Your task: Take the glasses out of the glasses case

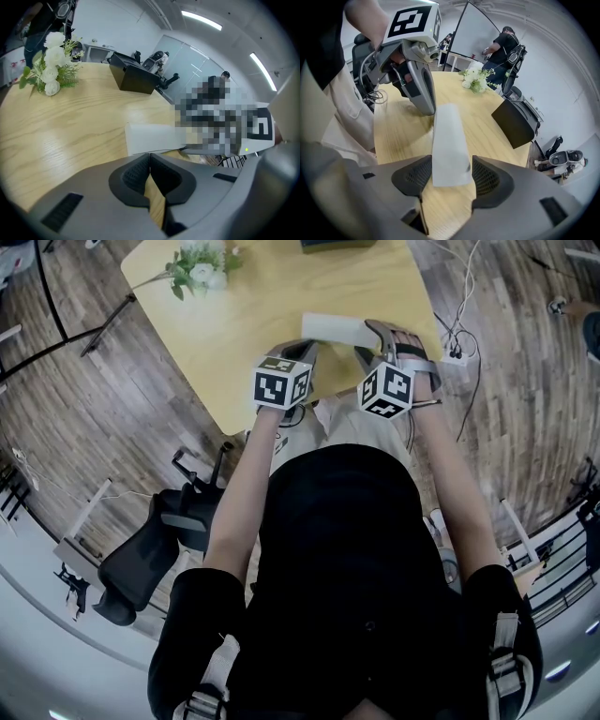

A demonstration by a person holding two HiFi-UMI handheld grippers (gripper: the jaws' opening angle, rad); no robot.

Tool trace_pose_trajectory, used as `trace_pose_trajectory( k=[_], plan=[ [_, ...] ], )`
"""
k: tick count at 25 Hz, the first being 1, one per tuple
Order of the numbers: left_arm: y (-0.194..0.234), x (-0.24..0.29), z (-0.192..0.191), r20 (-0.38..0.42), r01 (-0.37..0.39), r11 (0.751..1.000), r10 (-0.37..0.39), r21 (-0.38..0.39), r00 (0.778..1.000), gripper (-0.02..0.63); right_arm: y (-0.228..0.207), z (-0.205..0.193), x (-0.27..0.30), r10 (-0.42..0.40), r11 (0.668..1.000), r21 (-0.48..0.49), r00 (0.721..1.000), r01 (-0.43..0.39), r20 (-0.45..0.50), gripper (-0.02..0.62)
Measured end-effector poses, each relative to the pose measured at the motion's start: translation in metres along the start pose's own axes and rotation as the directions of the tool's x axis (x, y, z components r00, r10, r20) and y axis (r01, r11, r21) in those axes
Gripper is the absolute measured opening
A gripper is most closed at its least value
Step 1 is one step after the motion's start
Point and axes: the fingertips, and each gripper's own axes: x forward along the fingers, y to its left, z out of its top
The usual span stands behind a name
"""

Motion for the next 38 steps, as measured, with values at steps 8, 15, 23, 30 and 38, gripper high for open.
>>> trace_pose_trajectory(
  k=[8, 15, 23, 30, 38],
  plan=[
    [0.0048, 0.0029, -0.0005, -0.01, -0.006, 1.0, 0.006, 0.0, 1.0, 0.021, 0.0022, -0.0004, 0.0007, 0.009, 1.0, 0.002, 1.0, -0.009, 0.005, 0.268],
    [0.0045, 0.0024, -0.0006, -0.011, -0.003, 1.0, 0.004, 0.006, 1.0, 0.021, 0.002, 0.0, -0.0006, 0.053, 0.999, 0.008, 0.999, -0.053, 0.011, 0.262],
    [0.0052, 0.0037, -0.0001, -0.01, -0.002, 1.0, 0.002, 0.006, 1.0, 0.021, -0.0002, 0.0005, -0.0011, 0.101, 0.994, 0.04, 0.995, -0.102, 0.025, 0.261],
    [0.0045, 0.0035, -0.0001, -0.019, 0.006, 1.0, -0.006, 0.008, 1.0, 0.021, -0.0018, 0.0011, -0.0029, 0.135, 0.989, 0.06, 0.99, -0.137, 0.04, 0.261],
    [0.0047, 0.0026, 0.001, -0.022, 0.005, 1.0, -0.005, 0.004, 1.0, 0.021, -0.0061, 0.0035, -0.0068, 0.186, 0.977, 0.094, 0.981, -0.191, 0.051, 0.265]
  ],
)
